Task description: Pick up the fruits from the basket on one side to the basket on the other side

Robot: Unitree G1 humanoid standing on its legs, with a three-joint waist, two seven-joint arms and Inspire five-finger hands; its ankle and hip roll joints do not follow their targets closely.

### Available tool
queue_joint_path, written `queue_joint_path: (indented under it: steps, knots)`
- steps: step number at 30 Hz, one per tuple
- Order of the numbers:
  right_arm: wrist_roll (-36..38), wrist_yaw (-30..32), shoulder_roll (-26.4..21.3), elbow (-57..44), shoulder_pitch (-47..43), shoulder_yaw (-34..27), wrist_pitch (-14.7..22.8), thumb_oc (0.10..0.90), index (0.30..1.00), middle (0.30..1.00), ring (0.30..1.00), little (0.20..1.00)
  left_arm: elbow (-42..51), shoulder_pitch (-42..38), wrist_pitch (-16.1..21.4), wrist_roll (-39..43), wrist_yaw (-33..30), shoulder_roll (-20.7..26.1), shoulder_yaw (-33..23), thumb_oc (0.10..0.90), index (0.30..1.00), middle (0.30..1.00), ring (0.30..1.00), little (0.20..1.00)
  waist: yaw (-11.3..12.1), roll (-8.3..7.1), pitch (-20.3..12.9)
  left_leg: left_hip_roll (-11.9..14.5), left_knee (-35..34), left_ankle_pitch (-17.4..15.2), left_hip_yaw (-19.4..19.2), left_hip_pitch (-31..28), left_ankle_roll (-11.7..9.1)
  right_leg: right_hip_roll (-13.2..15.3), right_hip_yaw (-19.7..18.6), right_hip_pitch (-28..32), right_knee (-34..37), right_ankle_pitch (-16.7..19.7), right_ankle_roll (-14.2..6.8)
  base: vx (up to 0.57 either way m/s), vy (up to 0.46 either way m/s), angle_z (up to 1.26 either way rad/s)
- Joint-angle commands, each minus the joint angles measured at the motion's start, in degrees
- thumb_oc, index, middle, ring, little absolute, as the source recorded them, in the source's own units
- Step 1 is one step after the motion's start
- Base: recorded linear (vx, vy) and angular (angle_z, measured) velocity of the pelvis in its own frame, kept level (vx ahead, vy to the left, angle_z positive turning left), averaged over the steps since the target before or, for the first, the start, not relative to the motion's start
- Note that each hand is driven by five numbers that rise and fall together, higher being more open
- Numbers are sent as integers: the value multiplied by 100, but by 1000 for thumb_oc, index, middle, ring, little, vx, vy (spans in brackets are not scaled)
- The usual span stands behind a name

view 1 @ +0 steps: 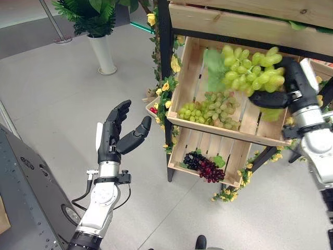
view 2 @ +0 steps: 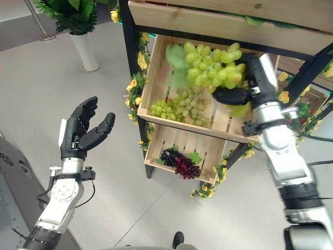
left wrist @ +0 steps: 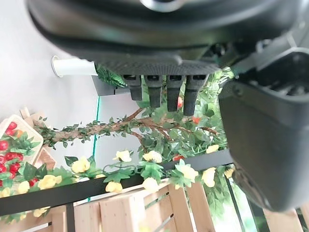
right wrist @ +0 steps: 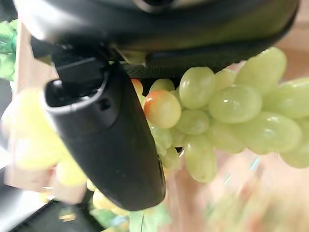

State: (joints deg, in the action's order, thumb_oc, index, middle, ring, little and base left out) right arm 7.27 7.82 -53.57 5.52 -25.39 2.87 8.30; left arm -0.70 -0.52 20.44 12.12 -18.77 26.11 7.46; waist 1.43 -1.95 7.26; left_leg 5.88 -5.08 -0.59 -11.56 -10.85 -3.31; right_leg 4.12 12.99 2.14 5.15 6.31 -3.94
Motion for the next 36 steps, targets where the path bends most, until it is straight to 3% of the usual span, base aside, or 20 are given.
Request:
queue_joint_path:
  steps: [1,4,7,10,20,24,36]
  knots:
    - [-896,965,-689,383,-1643,292,912,400,300,300,300,300,283,-677,479,39,-56,605,309,800,900,900,900,900,159,-304,-544,-126,61,-196,256,249,-72,612,48,569,-46,-451,-621,0,0,0]
    - [-1846,1131,-952,653,-1876,818,881,400,300,300,300,300,320,-680,443,123,42,649,323,800,900,900,900,900,255,-353,-534,-129,68,-179,330,282,-60,629,115,577,-42,-443,-632,0,0,0]
    - [-2038,1058,-951,848,-1974,1190,791,400,300,300,300,300,360,-687,409,171,109,658,343,800,900,900,900,900,322,-371,-526,-129,65,-169,382,302,-46,640,175,583,-44,-446,-638,-1,-2,3]
    - [-1821,949,-708,1150,-1912,1443,630,400,300,300,300,300,326,-765,392,202,165,630,375,800,900,900,900,900,384,-369,-507,-128,65,-165,448,303,-35,658,228,607,-43,-439,-647,0,0,10]
    - [-951,1098,219,1821,-1850,1453,366,400,300,300,300,300,98,-1066,336,227,207,449,552,800,900,900,900,900,475,-277,-479,-155,44,-193,574,274,-40,689,313,662,-34,-454,-638,14,10,10]
    - [-664,1144,670,2091,-1832,1383,28,400,300,300,300,300,29,-1170,308,234,237,366,608,800,900,900,900,900,496,-219,-507,-175,21,-196,609,267,-50,698,319,661,-24,-450,-631,8,8,3]
    - [-377,1277,1043,3036,-1559,1425,-472,400,300,300,300,300,-129,-1304,255,307,278,369,639,800,900,900,900,900,532,-141,-514,-193,8,-189,631,274,-56,725,378,647,-20,-410,-634,4,-5,3]
